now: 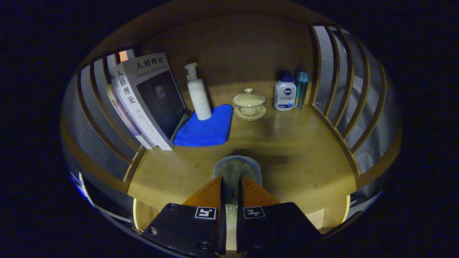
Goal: Pull open the drawer, take out the items inside it, and place them on the countertop above the cabinet.
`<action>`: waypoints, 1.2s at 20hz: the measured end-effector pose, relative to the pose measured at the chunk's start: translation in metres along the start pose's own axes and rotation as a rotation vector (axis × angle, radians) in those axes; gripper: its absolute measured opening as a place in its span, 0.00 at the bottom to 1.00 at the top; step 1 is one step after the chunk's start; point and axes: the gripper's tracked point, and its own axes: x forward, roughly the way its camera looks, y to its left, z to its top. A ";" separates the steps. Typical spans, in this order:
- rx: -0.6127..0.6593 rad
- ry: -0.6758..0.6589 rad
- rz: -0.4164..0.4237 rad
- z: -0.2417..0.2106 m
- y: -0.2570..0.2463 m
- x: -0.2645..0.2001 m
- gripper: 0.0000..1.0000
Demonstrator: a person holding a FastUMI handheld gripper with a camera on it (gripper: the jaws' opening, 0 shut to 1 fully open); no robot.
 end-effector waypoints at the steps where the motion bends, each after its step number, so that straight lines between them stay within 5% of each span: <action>1: -0.009 -0.005 0.002 0.001 0.000 0.002 0.14; 5: 0.005 -0.016 0.010 0.003 0.003 0.013 0.17; 12: 0.025 -0.039 0.056 0.000 0.009 0.011 0.64; 20: -0.038 -0.219 0.088 -0.001 0.016 -0.038 0.64; 24: -0.073 -0.297 0.124 -0.042 0.021 -0.073 0.79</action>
